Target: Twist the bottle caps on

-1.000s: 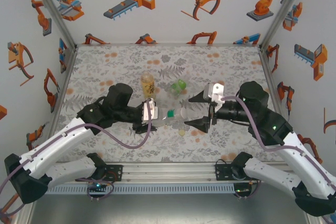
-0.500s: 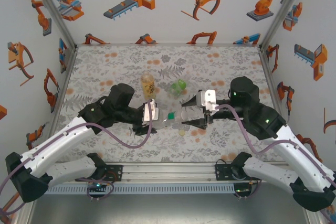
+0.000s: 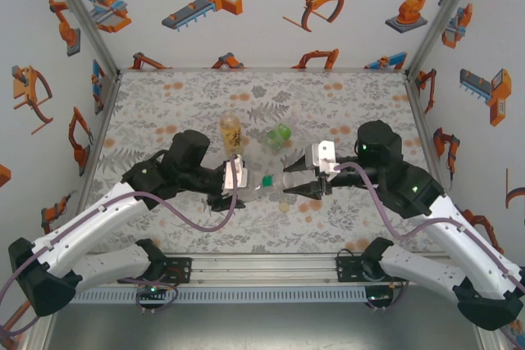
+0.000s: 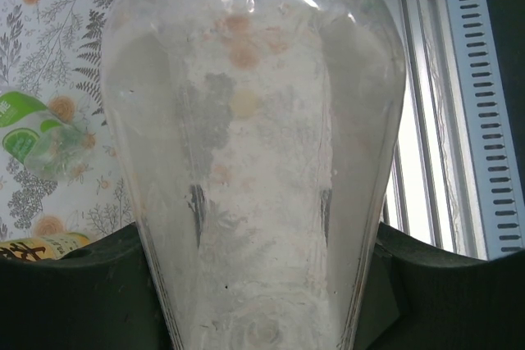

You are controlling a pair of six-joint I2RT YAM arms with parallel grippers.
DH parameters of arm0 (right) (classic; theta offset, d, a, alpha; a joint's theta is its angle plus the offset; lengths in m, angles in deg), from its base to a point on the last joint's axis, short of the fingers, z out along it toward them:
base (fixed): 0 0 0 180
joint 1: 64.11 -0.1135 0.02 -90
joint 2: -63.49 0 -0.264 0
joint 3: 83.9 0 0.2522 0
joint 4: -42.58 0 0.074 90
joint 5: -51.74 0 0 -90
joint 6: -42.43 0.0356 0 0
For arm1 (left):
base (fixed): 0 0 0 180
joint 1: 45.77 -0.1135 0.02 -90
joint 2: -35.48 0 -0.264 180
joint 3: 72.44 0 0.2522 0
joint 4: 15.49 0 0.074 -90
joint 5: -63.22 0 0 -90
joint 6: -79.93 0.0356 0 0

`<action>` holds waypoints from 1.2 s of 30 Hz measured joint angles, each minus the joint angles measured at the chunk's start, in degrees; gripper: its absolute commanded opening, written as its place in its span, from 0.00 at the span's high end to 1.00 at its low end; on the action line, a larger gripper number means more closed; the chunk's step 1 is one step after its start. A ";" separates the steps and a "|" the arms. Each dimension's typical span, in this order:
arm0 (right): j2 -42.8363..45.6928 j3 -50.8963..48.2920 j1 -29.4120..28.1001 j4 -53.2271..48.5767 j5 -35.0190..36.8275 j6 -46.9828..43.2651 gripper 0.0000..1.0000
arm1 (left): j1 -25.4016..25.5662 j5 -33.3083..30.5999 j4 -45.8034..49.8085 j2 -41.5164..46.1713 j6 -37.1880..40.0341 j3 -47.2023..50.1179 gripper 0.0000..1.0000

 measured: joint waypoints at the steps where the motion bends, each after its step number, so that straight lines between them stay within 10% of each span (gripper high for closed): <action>1: 0.04 -0.11 0.00 0.11 0.00 0.24 0.65 | 0.00 0.00 0.13 0.00 0.02 0.00 1.00; 17: 1.16 -9.70 -0.46 21.33 19.58 41.94 0.99 | 0.02 -13.73 -4.11 3.30 -0.74 2.27 1.00; 26: -1.16 -10.36 -0.52 22.36 33.44 67.25 1.00 | 0.02 -21.84 -6.43 3.87 -0.87 3.39 1.00; 36: -2.80 -5.77 -0.52 14.71 38.56 71.95 0.44 | 0.02 -20.83 -7.63 4.26 -0.87 3.58 1.00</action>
